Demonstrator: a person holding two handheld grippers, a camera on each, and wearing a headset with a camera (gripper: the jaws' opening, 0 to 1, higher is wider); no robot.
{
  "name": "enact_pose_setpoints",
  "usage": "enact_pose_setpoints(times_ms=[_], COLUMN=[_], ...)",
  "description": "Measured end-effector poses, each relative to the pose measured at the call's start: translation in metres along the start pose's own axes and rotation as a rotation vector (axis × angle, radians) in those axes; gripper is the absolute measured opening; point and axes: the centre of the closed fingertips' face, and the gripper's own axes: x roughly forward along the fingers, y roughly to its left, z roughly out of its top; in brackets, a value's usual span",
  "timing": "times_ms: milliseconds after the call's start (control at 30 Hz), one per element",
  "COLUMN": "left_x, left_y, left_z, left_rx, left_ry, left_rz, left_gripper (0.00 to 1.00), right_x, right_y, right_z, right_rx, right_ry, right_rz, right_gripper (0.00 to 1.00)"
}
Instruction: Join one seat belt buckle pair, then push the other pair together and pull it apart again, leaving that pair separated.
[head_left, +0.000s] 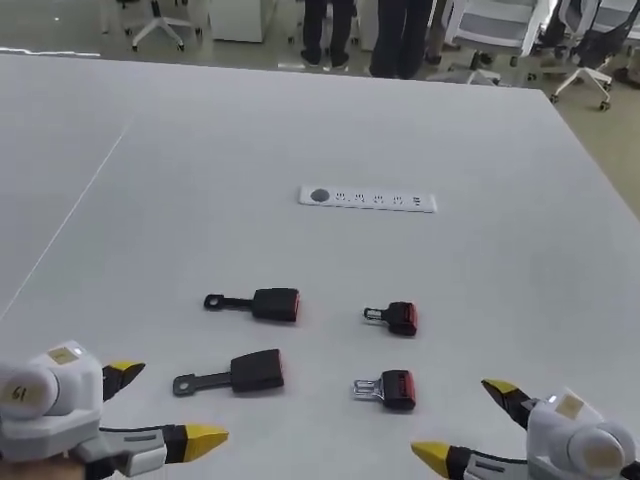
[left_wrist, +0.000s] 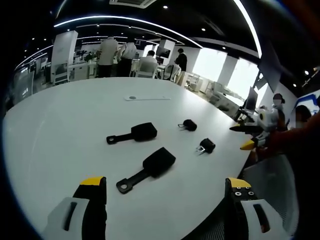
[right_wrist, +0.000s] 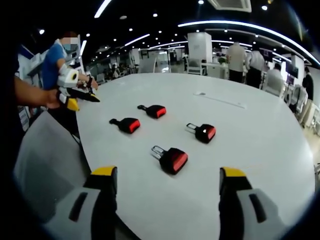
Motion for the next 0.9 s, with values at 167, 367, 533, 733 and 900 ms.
enact_pose_setpoints(times_ms=[167, 367, 533, 733, 900], left_x=[0.005, 0.013, 0.021, 0.030, 0.044], left_y=[0.001, 0.003, 0.004, 0.004, 0.014], left_z=[0.000, 0.000, 0.001, 0.006, 0.005], left_rx=[0.009, 0.047, 0.074, 0.135, 0.168], left_ry=[0.012, 0.027, 0.037, 0.048, 0.081], left_rz=[-0.008, -0.025, -0.048, -0.071, -0.099], left_gripper=[0.99, 0.91, 0.90, 0.86, 0.83], right_x=[0.007, 0.017, 0.025, 0.037, 0.047], right_y=[0.000, -0.001, 0.001, 0.000, 0.000], right_z=[0.002, 0.006, 0.006, 0.005, 0.004], right_rx=[-0.026, -0.057, -0.083, -0.120, -0.149], right_ry=[0.016, 0.033, 0.058, 0.088, 0.117], right_rz=[0.024, 0.047, 0.078, 0.118, 0.154], right_gripper=[0.84, 0.81, 0.81, 0.80, 0.80])
